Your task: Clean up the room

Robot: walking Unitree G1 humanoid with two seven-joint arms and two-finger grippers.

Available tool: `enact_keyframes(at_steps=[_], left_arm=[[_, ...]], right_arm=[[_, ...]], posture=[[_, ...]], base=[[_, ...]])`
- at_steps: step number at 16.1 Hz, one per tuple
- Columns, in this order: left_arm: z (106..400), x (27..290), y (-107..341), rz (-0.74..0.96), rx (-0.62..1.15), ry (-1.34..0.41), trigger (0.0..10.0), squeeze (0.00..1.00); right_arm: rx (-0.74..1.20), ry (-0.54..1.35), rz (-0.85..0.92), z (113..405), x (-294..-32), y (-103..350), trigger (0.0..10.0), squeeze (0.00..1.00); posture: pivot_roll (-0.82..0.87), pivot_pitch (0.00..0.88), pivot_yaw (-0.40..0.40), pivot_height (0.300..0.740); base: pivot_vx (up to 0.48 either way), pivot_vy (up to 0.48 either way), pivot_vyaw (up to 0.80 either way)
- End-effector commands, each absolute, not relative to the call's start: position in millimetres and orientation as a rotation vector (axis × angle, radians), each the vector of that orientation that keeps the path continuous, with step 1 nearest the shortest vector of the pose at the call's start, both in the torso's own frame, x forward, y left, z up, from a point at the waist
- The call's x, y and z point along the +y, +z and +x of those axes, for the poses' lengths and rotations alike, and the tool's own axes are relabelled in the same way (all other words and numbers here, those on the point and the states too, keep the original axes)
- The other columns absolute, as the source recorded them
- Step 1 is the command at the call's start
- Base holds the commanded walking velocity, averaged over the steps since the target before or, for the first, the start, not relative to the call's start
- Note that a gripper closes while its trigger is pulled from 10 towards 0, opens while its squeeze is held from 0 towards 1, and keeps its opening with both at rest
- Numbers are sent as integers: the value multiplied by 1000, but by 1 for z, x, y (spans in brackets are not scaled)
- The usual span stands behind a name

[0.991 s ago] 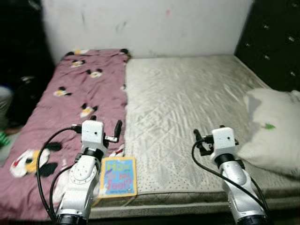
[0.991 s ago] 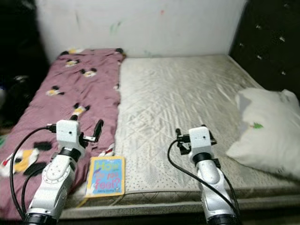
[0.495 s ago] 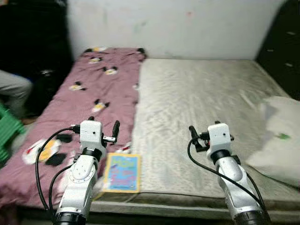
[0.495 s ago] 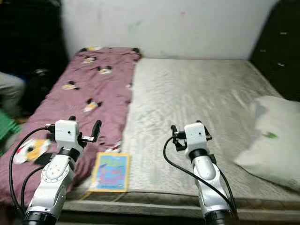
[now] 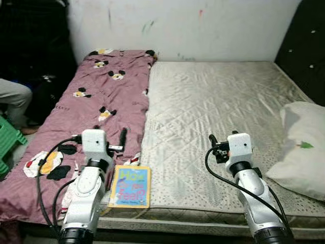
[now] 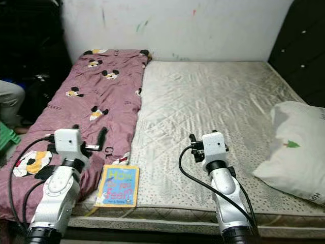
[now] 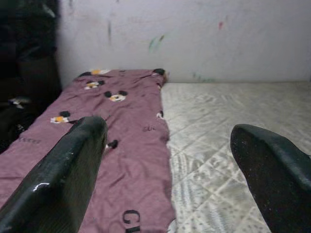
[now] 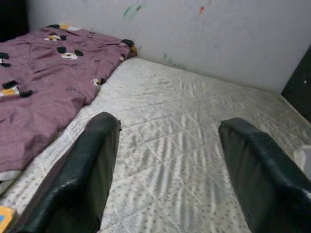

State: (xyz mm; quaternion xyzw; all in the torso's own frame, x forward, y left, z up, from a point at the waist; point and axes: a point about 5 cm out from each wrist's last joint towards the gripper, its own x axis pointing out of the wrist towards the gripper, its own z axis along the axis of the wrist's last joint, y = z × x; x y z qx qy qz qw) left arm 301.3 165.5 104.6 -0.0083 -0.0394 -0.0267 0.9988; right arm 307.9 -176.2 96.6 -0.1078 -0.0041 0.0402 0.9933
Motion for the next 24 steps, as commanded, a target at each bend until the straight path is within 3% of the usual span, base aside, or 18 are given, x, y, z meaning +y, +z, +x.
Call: enact_keyframes(at_steps=[1, 4, 5, 8, 9, 10, 11, 12, 13, 14, 17, 18, 24], left_arm=[[303, 165, 107, -31, -93, -62, 0, 0], [303, 166, 107, -26, -91, -59, 0, 0], [303, 166, 105, -19, -72, -53, 10000, 0], [304, 165, 104, -11, -72, -62, 10000, 0], [304, 164, 105, -12, -74, -65, 10000, 0], [303, 164, 105, -15, -77, -66, 10000, 0], [304, 164, 104, -11, -68, -70, 10000, 0], [304, 163, 103, -9, -61, -70, 10000, 0], [304, 164, 103, -9, -59, -68, 10000, 0], [304, 164, 103, -3, -61, -66, 10000, 0], [303, 163, 104, 0, -68, -72, 10000, 0], [303, 164, 104, -24, -71, -70, 10000, 1000], [302, 165, 103, -26, -66, -64, 10000, 1000]], right_arm=[[-15, 91, -208, 309, -175, 98, 10000, 0], [-16, 95, -206, 309, -175, 98, 10000, 0], [-15, 95, -208, 309, -175, 98, 10000, 0], [-14, 96, -205, 309, -175, 97, 10000, 24], [-16, 97, -206, 309, -175, 97, 2706, 239], [-17, 97, -207, 309, -175, 97, 2706, 239], [-16, 101, -207, 309, -175, 97, 4941, 0], [-13, 101, -207, 309, -175, 97, 10000, 0], [-11, 104, -204, 308, -175, 97, 10000, 0], [-16, 112, -192, 308, -174, 97, 10000, 1000], [-15, 113, -191, 308, -174, 97, 10000, 1000], [-14, 111, -183, 308, -174, 96, 10000, 1000], [-11, 108, -183, 307, -174, 96, 10000, 1000]], posture=[[-117, 0, 15, 740], [-116, 0, 13, 740], [-116, 0, 13, 740], [-114, 0, 11, 740], [-113, 0, 10, 740], [-113, 0, 10, 740], [-113, 0, 10, 740], [-113, 0, 10, 740], [-113, 0, 10, 740], [-113, 0, 10, 740], [-112, 0, 8, 740], [-112, 0, 8, 740], [-112, 0, 10, 740]], base=[[0, 0, 0], [0, 0, 0], [0, 0, 0], [0, 0, 0], [0, 0, 0], [0, 0, 0], [0, 0, 0], [0, 0, 0], [0, 0, 0], [0, 0, 0], [0, 0, 0], [0, 0, 0], [0, 0, 0]])
